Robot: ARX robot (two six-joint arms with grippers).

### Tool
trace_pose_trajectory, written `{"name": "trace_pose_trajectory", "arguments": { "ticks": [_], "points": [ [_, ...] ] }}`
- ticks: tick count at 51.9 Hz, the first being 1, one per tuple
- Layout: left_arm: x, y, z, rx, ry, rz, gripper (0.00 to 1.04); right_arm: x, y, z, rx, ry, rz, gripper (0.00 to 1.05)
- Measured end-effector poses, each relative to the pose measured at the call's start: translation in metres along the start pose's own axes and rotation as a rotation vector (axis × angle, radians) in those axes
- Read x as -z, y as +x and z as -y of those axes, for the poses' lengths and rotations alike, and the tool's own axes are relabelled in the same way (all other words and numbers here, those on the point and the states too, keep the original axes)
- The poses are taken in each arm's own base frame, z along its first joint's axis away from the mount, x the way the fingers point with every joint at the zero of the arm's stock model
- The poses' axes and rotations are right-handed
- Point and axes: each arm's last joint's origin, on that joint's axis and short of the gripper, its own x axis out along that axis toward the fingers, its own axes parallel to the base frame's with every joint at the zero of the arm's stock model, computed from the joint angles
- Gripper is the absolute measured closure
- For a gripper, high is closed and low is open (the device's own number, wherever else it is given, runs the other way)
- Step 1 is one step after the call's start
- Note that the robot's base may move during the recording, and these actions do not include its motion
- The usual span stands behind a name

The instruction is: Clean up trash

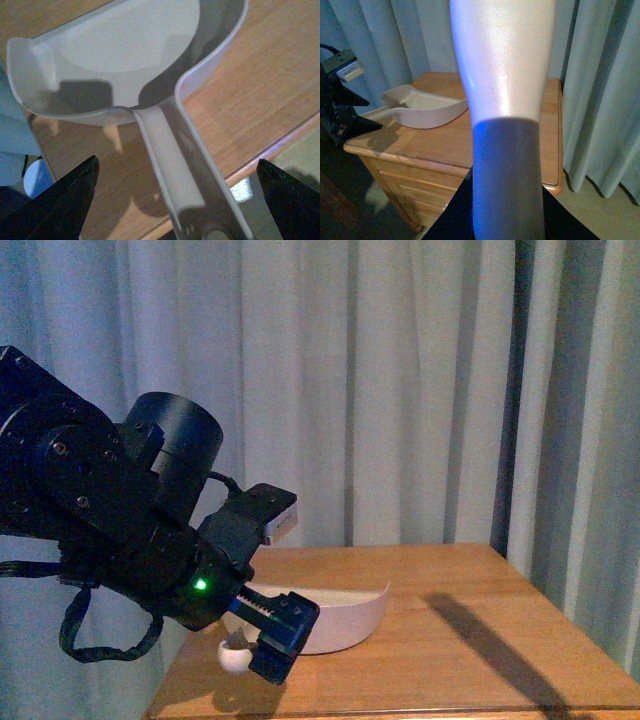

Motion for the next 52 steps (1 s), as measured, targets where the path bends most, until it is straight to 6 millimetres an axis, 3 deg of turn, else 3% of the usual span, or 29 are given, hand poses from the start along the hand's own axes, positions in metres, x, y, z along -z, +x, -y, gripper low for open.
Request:
{"name": "trace_pose_trajectory", "arguments": {
  "ticks": [24,41,52],
  "points": [
    [-0.012,0.028,0.0,-0.063,0.021,-0.131,0.08,0.0,0.0,0.0,0.0,0.0,0.0,0.87],
    [-0.019,0.04,0.001,-0.048,-0.109,-0.174,0.08,0.0,0.0,0.0,0.0,0.0,0.0,0.87],
    [-0.022,0.042,0.005,-0.065,-0.134,-0.174,0.45,0.0,0.0,0.0,0.0,0.0,0.0,0.87]
  ]
}}
